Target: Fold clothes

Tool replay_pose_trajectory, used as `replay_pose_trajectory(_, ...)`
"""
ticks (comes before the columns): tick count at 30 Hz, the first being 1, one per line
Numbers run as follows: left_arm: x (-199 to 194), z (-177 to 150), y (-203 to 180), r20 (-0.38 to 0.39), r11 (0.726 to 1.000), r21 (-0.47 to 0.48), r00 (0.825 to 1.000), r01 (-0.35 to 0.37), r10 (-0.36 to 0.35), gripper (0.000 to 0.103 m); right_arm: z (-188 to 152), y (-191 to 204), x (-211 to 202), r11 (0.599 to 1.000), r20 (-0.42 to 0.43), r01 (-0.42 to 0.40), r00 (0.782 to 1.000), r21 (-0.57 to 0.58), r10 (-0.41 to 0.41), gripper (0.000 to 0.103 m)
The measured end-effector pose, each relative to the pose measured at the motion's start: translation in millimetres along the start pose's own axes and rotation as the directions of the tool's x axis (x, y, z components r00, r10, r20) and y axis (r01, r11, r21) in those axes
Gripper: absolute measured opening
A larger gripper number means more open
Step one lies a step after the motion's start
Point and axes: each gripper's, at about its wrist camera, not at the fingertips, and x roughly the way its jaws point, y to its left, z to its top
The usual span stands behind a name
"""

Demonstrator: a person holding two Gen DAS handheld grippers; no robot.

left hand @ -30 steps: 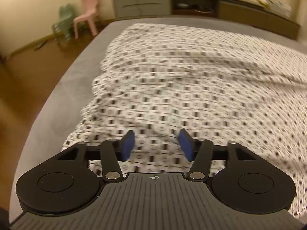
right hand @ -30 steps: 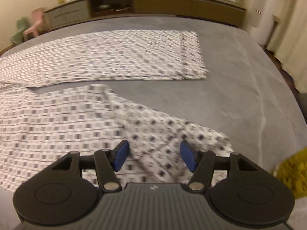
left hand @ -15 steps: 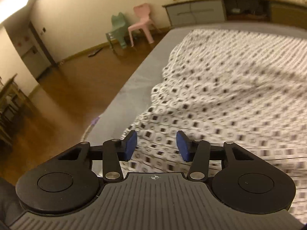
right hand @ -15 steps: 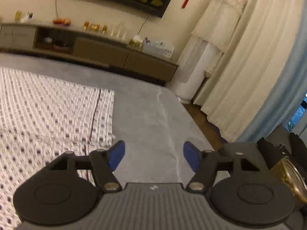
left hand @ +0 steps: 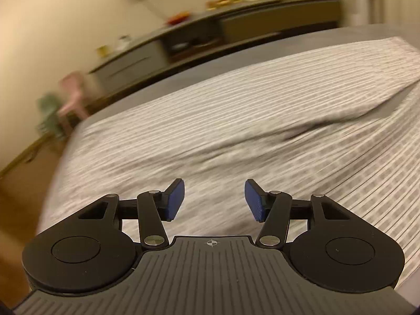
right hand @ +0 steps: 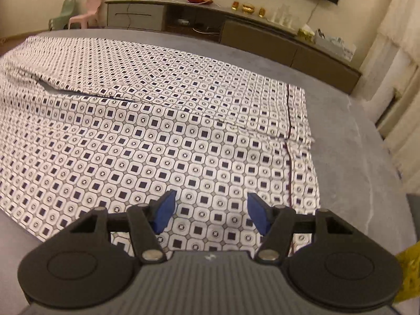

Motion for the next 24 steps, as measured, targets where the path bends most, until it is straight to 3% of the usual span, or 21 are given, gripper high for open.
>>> replay_pose_trajectory(3, 26.7, 19.9, -48.3, 0.009, 0.997, 0.047, 0.998, 0.066, -0.067, 0.040, -5.9, -1.3, -6.6, 0.999, -0.014, -0.008, 1.000, 0.043, 0.008, 0.061)
replay_pose_trajectory(7, 58.4, 33.6, -61.5, 0.029, 1.000, -0.003, 0.999, -0.022, 0.022, 0.042, -15.9, -2.5, -12.6, 0.994, -0.036, -0.012, 0.999, 0.108, 0.016, 0.062)
replay_pose_trajectory(11, 74.2, 36.0, -33.3, 0.016, 0.987, -0.155, 0.999, -0.046, 0.049, 0.042, -30.4, -7.5, -20.9, 0.980, -0.049, -0.020, 0.998, 0.196, 0.030, 0.062)
replay_pose_trajectory(14, 68.1, 34.6, -15.5, 0.009, 0.974, -0.223, 1.000, 0.029, -0.028, 0.039, -37.0, -1.8, -26.2, 0.975, -0.048, -0.008, 0.999, 0.221, 0.019, 0.064)
replay_pose_trajectory(17, 37.1, 30.8, 7.0, 0.053, 0.965, -0.241, 0.994, 0.105, -0.095, 0.041, -30.5, 8.7, -39.2, 0.982, 0.032, 0.020, 0.999, 0.189, -0.026, 0.056)
replay_pose_trajectory(19, 15.8, 18.0, 28.8, 0.067, 0.972, -0.226, 0.997, 0.056, -0.042, 0.043, -20.4, 10.4, -43.6, 0.983, 0.089, 0.031, 0.995, 0.180, -0.047, 0.059)
replay_pose_trajectory(21, -0.6, 1.6, 57.5, 0.056, 0.971, -0.238, 0.998, -0.008, 0.022, 0.043, -4.0, 3.4, -33.5, 0.984, 0.088, 0.050, 0.994, 0.173, -0.066, 0.059)
replay_pose_trajectory(24, -0.1, -40.3, 118.7, -0.055, 0.933, -0.334, 0.990, -0.137, 0.126, 0.042, 10.6, -18.9, -14.0, 0.980, 0.054, 0.084, 0.994, 0.183, -0.095, 0.059)
